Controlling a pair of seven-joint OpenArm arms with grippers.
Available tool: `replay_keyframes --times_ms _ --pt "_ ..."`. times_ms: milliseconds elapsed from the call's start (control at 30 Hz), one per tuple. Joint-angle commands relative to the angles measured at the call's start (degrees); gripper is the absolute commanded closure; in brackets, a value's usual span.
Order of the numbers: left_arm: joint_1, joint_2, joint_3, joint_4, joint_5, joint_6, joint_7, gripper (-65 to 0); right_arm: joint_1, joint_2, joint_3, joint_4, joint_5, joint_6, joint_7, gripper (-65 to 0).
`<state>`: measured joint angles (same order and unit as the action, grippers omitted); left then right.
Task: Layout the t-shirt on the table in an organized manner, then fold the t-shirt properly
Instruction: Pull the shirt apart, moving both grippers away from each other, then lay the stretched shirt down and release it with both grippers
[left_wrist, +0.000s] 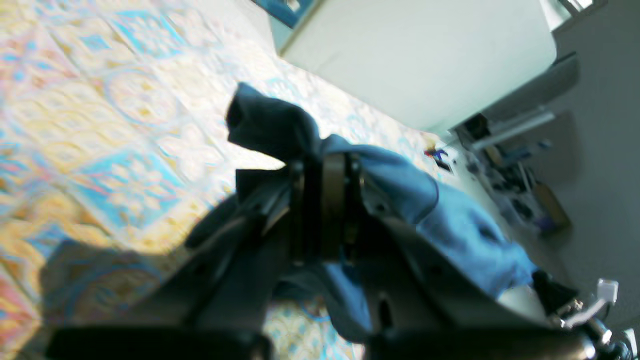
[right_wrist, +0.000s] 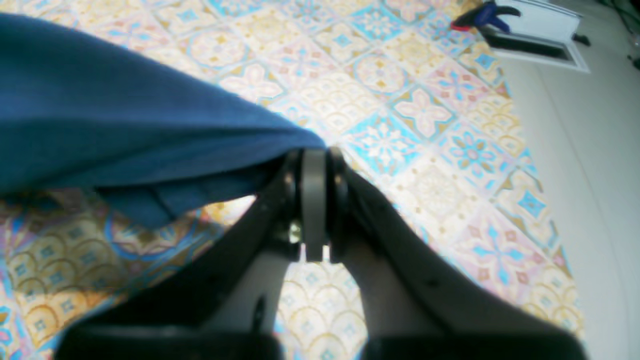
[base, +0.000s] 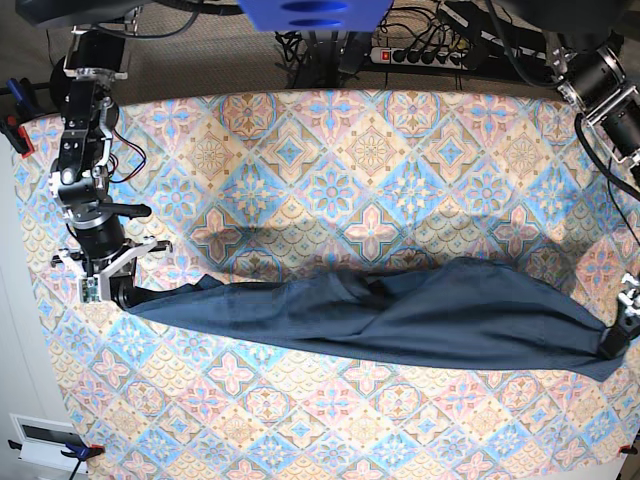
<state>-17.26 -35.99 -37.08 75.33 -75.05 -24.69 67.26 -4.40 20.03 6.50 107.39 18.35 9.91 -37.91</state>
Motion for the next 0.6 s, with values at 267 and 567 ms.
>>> replay_keyframes --times_ms 267,567 --pt "-1.25 -4.06 -8.06 -7.59 -1.39 -0.15 -2.08 0.0 4.54 2.34 4.00 -2.65 12.90 -0.73 1.91 -0.2" --pt "7.37 -3.09 -8.06 -1.18 -5.00 -0.15 0.47 0.0 13.06 5.51 -2.68 -10.47 16.16 8.51 1.38 -0.3"
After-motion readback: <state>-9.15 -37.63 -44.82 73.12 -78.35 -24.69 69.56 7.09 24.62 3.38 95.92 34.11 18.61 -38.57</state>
